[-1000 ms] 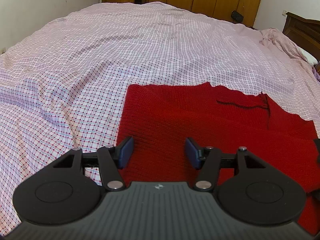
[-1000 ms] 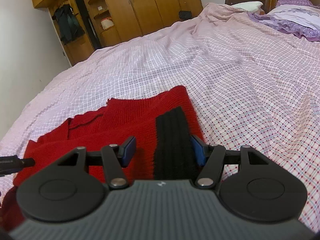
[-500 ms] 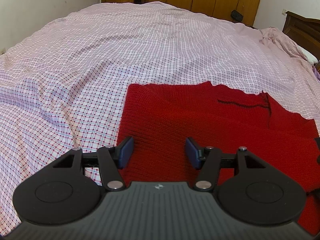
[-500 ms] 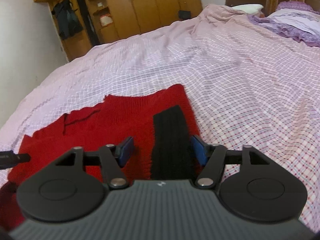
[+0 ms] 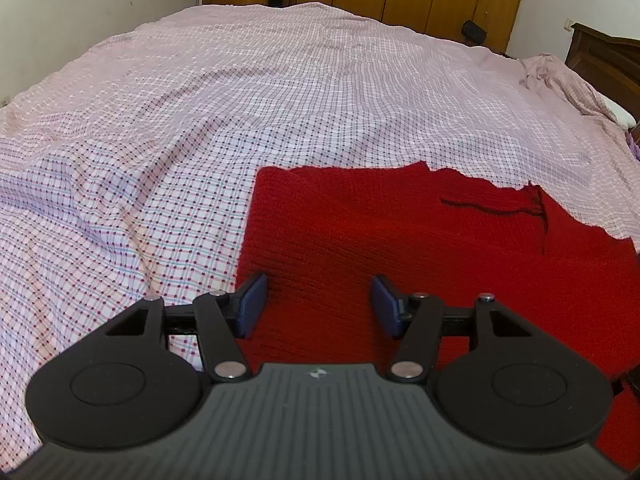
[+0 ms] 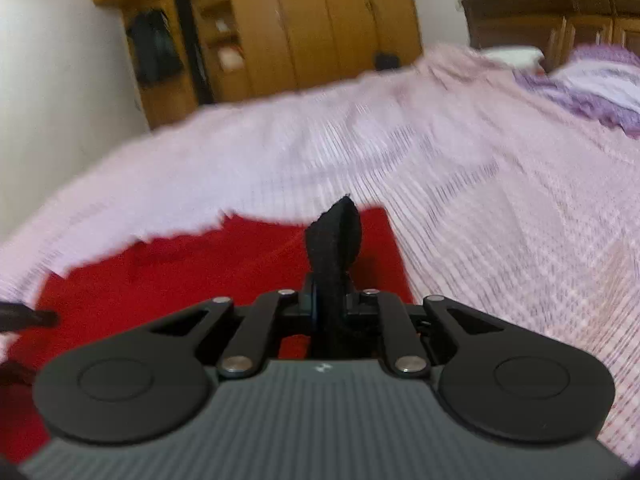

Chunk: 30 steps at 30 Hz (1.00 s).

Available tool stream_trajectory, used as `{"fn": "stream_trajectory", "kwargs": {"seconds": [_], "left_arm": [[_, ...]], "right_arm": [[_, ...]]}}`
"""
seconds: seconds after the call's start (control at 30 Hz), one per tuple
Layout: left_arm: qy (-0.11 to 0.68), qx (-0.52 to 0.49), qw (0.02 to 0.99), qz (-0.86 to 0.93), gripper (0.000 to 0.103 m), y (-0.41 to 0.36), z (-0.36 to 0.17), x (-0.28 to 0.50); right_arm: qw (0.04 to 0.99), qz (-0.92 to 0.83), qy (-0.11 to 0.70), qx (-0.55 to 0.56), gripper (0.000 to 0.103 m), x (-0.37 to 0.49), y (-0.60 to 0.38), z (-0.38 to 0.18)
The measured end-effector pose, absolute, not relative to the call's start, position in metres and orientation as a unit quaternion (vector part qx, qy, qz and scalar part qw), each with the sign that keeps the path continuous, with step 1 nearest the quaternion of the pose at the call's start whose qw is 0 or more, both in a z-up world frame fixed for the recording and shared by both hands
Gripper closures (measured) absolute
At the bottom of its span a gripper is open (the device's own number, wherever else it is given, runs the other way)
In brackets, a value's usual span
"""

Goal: Fold small clothes

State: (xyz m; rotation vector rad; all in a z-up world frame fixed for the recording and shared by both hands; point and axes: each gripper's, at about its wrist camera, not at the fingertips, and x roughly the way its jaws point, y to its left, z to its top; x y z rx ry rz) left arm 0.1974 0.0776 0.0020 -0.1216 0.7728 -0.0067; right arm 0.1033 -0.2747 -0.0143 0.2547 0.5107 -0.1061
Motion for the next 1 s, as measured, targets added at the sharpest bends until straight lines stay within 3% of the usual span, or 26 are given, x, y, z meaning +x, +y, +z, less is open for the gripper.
{"fn": "stream_trajectory", "kwargs": {"seconds": [0.3,0.47,1.0], "left_arm": [[0.374,-0.046,0.926,0.009,0.039,0.086,0.02,0.17],[0.371,-0.041,0.928,0.012,0.039,0.098,0.035,0.135],[0.377,-0.019,0.926,-0.011,0.039,0.112,0.069,0.034]], "right_arm": [[0.942,-0.048,0.269,0.195,0.076,0.094,-0.293,-0.014],[0.946,-0.053,0.267,0.174,0.048,0.073,-0.286,0.007],[0.946,0.051,0.288,0.138,0.047,-0.011,-0.256,0.043]]}}
